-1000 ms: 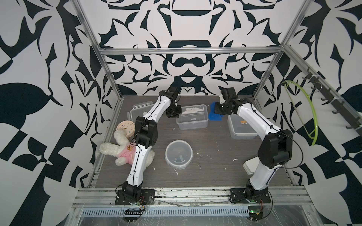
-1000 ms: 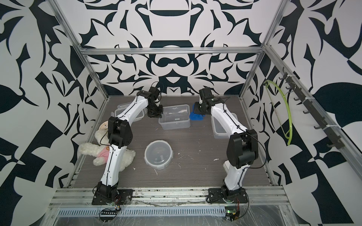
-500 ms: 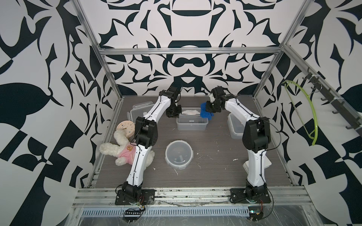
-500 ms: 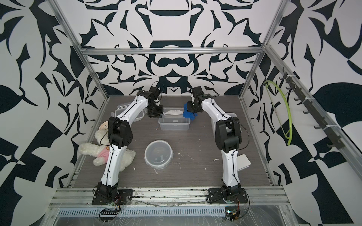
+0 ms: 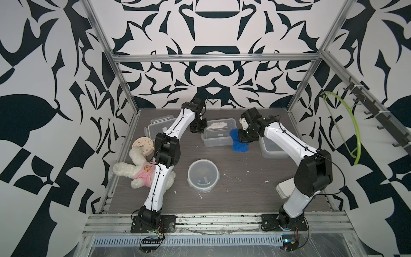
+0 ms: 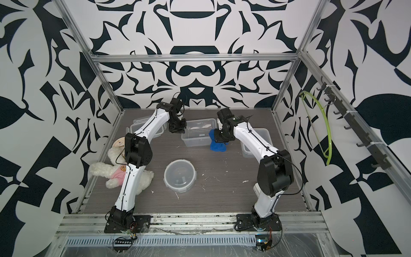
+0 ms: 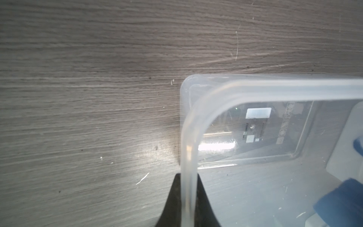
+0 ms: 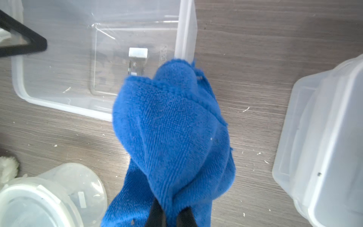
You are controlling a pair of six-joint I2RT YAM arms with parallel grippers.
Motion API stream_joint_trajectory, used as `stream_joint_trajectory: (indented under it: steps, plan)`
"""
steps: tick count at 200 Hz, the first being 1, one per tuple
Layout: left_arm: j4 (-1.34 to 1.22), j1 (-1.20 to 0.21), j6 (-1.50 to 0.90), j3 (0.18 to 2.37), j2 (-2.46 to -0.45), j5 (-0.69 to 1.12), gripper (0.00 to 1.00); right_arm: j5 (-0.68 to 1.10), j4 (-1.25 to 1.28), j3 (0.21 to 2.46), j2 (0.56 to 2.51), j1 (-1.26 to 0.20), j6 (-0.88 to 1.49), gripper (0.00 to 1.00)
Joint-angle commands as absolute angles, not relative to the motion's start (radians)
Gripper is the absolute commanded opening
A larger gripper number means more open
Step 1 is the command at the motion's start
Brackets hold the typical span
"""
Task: Wipe the insides of the lunch boxes
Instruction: Wipe the dirt inside the lunch box.
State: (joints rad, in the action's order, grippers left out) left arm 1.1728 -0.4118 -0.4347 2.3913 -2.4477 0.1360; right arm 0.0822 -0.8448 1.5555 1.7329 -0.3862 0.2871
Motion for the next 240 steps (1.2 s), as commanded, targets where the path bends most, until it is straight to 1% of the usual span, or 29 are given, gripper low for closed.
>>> stream_joint_trajectory:
  steps: [1, 18, 38, 77, 110, 130, 146, 171, 187, 197, 219, 240]
  plan:
    - [1.184, -0.414, -0.437, 2.39, -2.457, 0.148, 0.04, 0.118, -0.739, 1.701, 1.697, -0.388, 0.303, 0.0]
    - [1.17, -0.418, -0.439, 2.359, -2.441, 0.141, 0.04, 0.147, -0.659, 1.786, 1.754, -0.4, 0.321, 0.0]
    - [1.162, -0.425, -0.445, 2.341, -2.429, 0.138, 0.04, 0.173, -0.621, 1.905, 1.89, -0.426, 0.335, 0.0]
    - [1.167, -0.426, -0.45, 2.348, -2.43, 0.138, 0.05, 0.198, -0.742, 2.181, 2.205, -0.495, 0.332, 0.0]
    - [1.163, -0.428, -0.459, 2.36, -2.44, 0.154, 0.05, 0.219, -0.773, 2.288, 2.351, -0.548, 0.336, 0.0]
    - [1.161, -0.434, -0.457, 2.361, -2.445, 0.158, 0.05, 0.206, -0.733, 2.301, 2.408, -0.567, 0.313, 0.0]
    - [1.163, -0.438, -0.457, 2.356, -2.448, 0.167, 0.05, 0.127, -0.657, 2.278, 2.425, -0.571, 0.29, 0.0]
    - [1.159, -0.445, -0.451, 2.325, -2.436, 0.169, 0.05, -0.09, -0.62, 2.273, 2.432, -0.558, 0.25, 0.0]
    - [1.151, -0.444, -0.447, 2.295, -2.419, 0.159, 0.06, -0.233, -0.709, 2.348, 2.456, -0.533, 0.206, 0.0]
    - [1.148, -0.445, -0.442, 2.281, -2.41, 0.154, 0.06, -0.281, -0.76, 2.373, 2.456, -0.517, 0.159, 0.0]
    - [1.146, -0.444, -0.436, 2.267, -2.404, 0.15, 0.06, -0.431, -0.786, 2.291, 2.421, -0.491, 0.025, 0.0]
    - [1.148, -0.443, -0.434, 2.273, -2.412, 0.143, 0.06, -0.587, -0.901, 2.272, 2.419, -0.484, -0.075, 0.0]
